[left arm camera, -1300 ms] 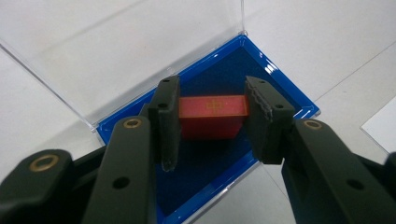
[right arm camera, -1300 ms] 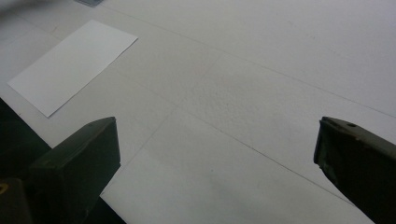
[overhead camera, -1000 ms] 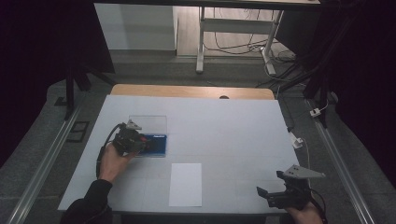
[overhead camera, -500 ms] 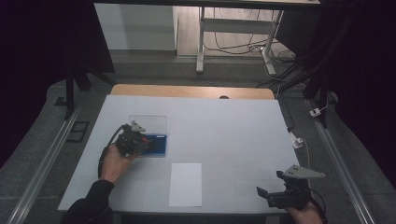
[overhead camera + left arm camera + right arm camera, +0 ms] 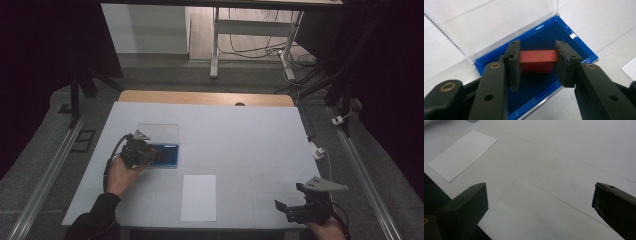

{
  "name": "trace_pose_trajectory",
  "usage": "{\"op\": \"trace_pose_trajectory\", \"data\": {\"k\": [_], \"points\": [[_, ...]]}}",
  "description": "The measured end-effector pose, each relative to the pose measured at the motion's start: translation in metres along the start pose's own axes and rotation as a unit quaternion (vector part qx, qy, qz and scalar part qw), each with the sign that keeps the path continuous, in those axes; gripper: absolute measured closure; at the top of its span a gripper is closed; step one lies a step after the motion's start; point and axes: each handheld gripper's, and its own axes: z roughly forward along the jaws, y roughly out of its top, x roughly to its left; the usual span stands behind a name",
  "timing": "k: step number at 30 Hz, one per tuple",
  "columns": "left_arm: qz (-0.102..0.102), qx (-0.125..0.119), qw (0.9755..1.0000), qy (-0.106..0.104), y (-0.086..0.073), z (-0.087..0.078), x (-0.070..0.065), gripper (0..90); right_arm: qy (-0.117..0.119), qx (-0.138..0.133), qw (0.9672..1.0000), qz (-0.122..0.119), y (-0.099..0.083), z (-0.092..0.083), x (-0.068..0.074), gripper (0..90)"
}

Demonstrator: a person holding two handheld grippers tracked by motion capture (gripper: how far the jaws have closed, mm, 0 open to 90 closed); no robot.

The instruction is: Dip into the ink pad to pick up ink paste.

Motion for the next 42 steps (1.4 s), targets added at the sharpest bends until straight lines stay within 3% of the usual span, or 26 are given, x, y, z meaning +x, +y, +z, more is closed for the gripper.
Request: {"op": "trace_pose_trajectory", "data": {"k": [3, 8, 14, 16, 21, 26, 36, 39, 42], "points": [[0.004, 0.000, 1.0000, 0.001, 0.000, 0.000, -0.001, 58.8, 0.000, 0.000, 1.0000, 0.000, 0.000, 0.000, 0.000, 0.4], [0.029, 0.007, 0.9991, 0.030, 0.001, 0.000, -0.010, 58.8, 0.000, 0.000, 1.0000, 0.000, 0.000, 0.000, 0.000, 0.4], [0.069, 0.020, 0.9951, 0.069, 0.005, 0.002, -0.024, 58.8, -0.001, 0.001, 1.0000, -0.001, 0.000, 0.001, 0.000, 0.4], [0.061, 0.021, 0.9959, 0.063, 0.006, 0.002, -0.022, 58.8, 0.000, 0.001, 1.0000, -0.001, 0.000, 0.001, 0.000, 0.5], [0.006, 0.008, 0.9998, 0.015, 0.003, 0.002, -0.005, 58.8, -0.001, 0.001, 1.0000, -0.001, 0.000, 0.001, 0.000, 0.5], [-0.009, 0.003, 1.0000, 0.000, 0.001, 0.001, 0.000, 58.7, 0.000, 0.001, 1.0000, -0.001, 0.000, 0.001, 0.000, 0.5], [0.019, 0.012, 0.9996, 0.018, 0.006, 0.000, -0.006, 58.5, 0.000, 0.000, 1.0000, 0.000, 0.000, 0.001, 0.000, 0.5], [0.036, -0.002, 0.9990, 0.027, 0.007, -0.002, -0.009, 58.4, 0.000, 0.000, 1.0000, 0.000, 0.000, 0.001, 0.000, 0.5], [0.026, -0.027, 0.9990, 0.025, 0.011, -0.009, -0.009, 58.4, 0.000, 0.000, 1.0000, -0.001, 0.000, 0.001, 0.000, 0.5]]}}
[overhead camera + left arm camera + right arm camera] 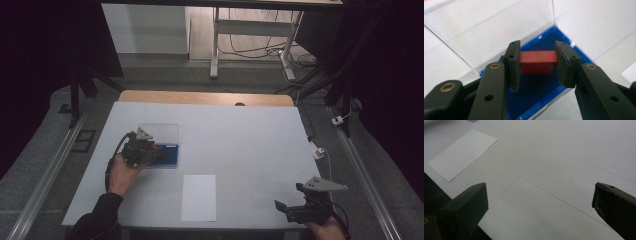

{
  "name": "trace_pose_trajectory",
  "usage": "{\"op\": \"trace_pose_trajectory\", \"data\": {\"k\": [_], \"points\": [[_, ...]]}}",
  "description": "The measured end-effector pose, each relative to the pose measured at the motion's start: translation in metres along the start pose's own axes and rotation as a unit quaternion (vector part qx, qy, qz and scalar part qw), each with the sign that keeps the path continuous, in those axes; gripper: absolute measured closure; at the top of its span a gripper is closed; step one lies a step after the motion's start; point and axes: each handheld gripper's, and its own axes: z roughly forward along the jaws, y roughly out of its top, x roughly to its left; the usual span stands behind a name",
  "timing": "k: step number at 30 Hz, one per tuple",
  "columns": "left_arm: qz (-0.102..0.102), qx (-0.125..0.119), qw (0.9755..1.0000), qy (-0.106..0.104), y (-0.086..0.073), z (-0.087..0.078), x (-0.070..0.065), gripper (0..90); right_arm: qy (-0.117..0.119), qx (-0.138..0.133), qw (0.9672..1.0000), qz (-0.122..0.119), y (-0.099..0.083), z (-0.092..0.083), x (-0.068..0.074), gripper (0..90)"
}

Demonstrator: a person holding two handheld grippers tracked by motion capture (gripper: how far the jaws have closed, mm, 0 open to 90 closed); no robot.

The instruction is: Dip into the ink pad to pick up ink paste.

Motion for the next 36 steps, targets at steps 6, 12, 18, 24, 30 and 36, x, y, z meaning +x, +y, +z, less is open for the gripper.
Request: {"op": "trace_pose_trajectory", "data": {"k": [6, 12, 18, 24, 30, 36], "points": [[-0.004, -0.005, 1.0000, -0.006, 0.002, 0.001, 0.000, 58.4, 0.000, 0.001, 1.0000, 0.000, 0.000, 0.000, 0.000, 0.5], [-0.003, 0.002, 0.9999, -0.014, 0.005, 0.006, -0.002, 58.3, 0.000, 0.002, 1.0000, 0.000, 0.000, 0.000, 0.000, 0.5], [-0.012, 0.011, 0.9996, -0.022, 0.006, 0.014, -0.001, 58.3, 0.000, 0.004, 1.0000, 0.001, 0.000, 0.001, 0.000, 0.6], [-0.026, 0.015, 0.9991, -0.031, 0.006, 0.019, 0.003, 58.3, 0.002, 0.004, 1.0000, 0.002, 0.000, 0.001, 0.000, 0.6], [-0.023, 0.026, 0.9990, -0.027, 0.008, 0.024, 0.001, 58.5, 0.002, 0.003, 1.0000, 0.002, 0.000, 0.001, 0.000, 0.6], [-0.036, 0.034, 0.9984, -0.029, 0.008, 0.025, 0.002, 58.7, 0.002, 0.003, 1.0000, 0.004, 0.000, 0.000, 0.000, 0.6]]}}
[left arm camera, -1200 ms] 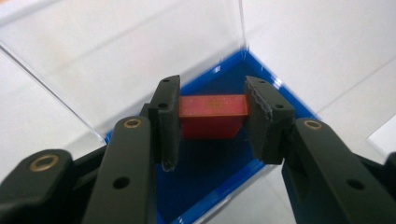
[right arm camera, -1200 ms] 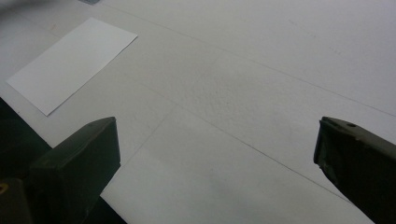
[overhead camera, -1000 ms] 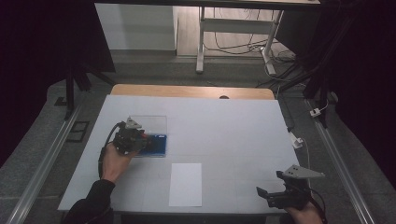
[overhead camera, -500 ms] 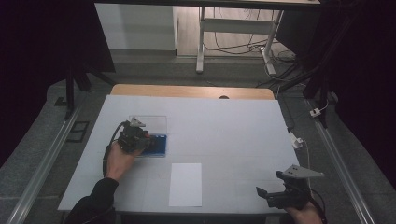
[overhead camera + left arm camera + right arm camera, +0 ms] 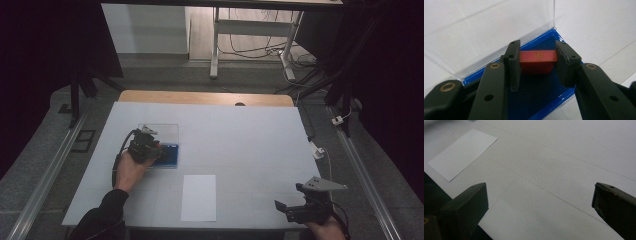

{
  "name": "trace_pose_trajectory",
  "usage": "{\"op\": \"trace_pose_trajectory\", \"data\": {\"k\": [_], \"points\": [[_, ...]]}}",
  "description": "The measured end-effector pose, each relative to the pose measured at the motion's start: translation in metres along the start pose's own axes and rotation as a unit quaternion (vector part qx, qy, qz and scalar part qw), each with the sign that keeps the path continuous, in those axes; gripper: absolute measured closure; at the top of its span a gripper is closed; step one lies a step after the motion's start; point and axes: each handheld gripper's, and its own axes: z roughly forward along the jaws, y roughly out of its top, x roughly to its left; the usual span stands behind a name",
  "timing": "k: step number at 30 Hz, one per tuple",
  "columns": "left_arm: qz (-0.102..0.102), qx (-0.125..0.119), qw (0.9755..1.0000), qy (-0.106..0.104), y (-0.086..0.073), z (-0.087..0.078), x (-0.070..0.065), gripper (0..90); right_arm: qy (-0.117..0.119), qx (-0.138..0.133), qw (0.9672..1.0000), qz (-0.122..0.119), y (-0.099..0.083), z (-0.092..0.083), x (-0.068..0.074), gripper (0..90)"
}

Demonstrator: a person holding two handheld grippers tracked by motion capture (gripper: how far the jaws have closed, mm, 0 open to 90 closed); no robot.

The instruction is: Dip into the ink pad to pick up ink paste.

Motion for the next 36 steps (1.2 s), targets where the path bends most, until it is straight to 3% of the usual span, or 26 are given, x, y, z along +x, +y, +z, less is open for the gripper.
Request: {"op": "trace_pose_trajectory", "data": {"k": [8, 14, 16, 21, 26, 29, 34, 36], "points": [[0.027, -0.004, 0.9992, 0.027, -0.003, 0.001, -0.010, 58.9, 0.000, 0.001, 1.0000, 0.000, 0.000, 0.000, 0.000, 0.6], [0.057, -0.001, 0.9971, 0.051, -0.003, 0.001, -0.018, 58.9, 0.000, 0.001, 1.0000, 0.000, 0.000, 0.000, 0.000, 0.6], [0.049, -0.003, 0.9978, 0.045, -0.004, 0.001, -0.016, 58.9, -0.001, 0.001, 1.0000, 0.000, 0.000, 0.000, 0.000, 0.6], [0.011, -0.014, 0.9998, 0.003, -0.006, 0.000, -0.002, 58.9, -0.001, 0.000, 1.0000, -0.001, 0.000, 0.000, 0.000, 0.6], [-0.002, -0.018, 0.9998, -0.009, -0.007, 0.000, 0.002, 58.9, -0.001, 0.000, 1.0000, -0.001, 0.000, 0.000, 0.000, 0.6], [0.009, -0.015, 0.9998, 0.000, -0.007, 0.000, -0.001, 58.9, -0.001, 0.000, 1.0000, -0.001, 0.000, 0.000, 0.000, 0.6], [0.040, -0.009, 0.9985, 0.036, -0.006, 0.000, -0.013, 58.9, -0.001, 0.001, 1.0000, -0.001, 0.000, 0.000, 0.000, 0.6], [0.043, -0.009, 0.9983, 0.038, -0.006, 0.001, -0.014, 58.9, -0.001, 0.001, 1.0000, -0.001, 0.000, 0.000, 0.000, 0.6]]}}
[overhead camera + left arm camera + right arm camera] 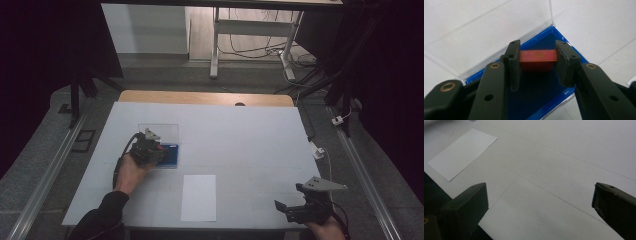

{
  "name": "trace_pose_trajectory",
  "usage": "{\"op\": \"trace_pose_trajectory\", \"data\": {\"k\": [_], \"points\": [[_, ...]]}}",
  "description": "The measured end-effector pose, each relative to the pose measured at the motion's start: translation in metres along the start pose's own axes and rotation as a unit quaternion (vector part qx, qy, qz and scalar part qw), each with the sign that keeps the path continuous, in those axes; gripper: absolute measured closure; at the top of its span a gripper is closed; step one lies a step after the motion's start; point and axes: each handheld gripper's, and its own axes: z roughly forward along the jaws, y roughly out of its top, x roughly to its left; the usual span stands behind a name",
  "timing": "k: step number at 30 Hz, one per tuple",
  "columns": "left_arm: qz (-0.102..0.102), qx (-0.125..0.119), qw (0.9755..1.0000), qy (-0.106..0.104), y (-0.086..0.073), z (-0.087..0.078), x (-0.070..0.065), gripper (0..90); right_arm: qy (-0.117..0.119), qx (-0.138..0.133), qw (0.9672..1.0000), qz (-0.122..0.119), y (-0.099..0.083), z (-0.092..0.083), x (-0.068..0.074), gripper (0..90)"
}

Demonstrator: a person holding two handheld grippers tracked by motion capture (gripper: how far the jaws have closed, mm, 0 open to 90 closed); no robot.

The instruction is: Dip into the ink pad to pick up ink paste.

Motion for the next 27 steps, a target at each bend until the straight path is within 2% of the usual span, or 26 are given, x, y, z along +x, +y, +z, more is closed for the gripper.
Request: {"op": "trace_pose_trajectory", "data": {"k": [6, 8, 14, 22, 25, 27], "points": [[-0.035, -0.008, 0.9987, -0.035, -0.002, 0.001, 0.012, 58.8, -0.001, 0.000, 1.0000, -0.001, 0.000, 0.000, 0.000, 0.6], [-0.042, -0.011, 0.9982, -0.041, -0.003, 0.001, 0.014, 58.8, -0.001, -0.001, 1.0000, -0.001, 0.000, 0.000, 0.000, 0.6], [-0.027, -0.013, 0.9988, -0.038, -0.003, 0.000, 0.013, 58.6, -0.001, -0.002, 1.0000, -0.002, 0.000, -0.001, 0.000, 0.6], [-0.025, -0.015, 0.9989, -0.036, -0.002, -0.001, 0.013, 58.4, -0.001, -0.001, 1.0000, -0.001, 0.000, -0.001, 0.000, 0.6], [-0.015, -0.014, 0.9996, -0.022, -0.001, -0.003, 0.011, 58.3, -0.001, -0.002, 1.0000, -0.001, 0.000, -0.001, 0.000, 0.6], [-0.017, -0.016, 0.9995, -0.021, 0.000, -0.005, 0.011, 58.3, -0.001, -0.002, 1.0000, -0.001, 0.000, -0.001, 0.000, 0.6]]}}
